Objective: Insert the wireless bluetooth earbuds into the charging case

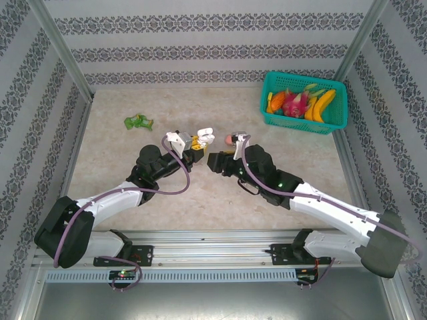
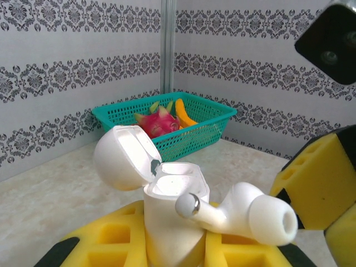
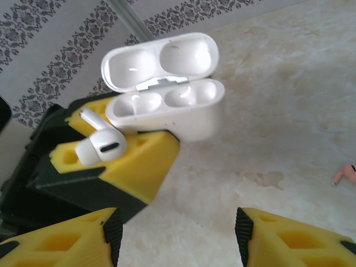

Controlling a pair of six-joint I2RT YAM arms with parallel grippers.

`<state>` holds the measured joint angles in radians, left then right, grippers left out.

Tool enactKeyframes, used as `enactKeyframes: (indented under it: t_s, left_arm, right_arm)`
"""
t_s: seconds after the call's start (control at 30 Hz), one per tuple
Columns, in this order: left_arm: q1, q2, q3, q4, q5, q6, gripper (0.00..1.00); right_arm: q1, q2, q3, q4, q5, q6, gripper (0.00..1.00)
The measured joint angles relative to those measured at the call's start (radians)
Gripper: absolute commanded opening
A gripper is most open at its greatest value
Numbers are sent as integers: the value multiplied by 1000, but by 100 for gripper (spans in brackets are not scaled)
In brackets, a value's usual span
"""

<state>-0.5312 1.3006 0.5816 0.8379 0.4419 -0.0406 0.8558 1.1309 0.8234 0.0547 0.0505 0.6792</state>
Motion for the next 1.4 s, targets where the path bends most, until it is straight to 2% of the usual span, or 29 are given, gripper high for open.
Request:
enactKeyframes:
  t_s: [0.87, 1.1, 1.4]
  left_arm:
    - [0, 0, -6, -8, 0, -15, 0]
    - [0, 0, -6, -13, 0, -17, 0]
    - [0, 0, -6, -14, -1, -18, 0]
  right_arm:
    - [13, 96, 116, 32, -27, -6, 57]
    - [13, 119, 126, 32, -26, -6, 51]
    - [13, 130, 126, 31, -14, -5, 40]
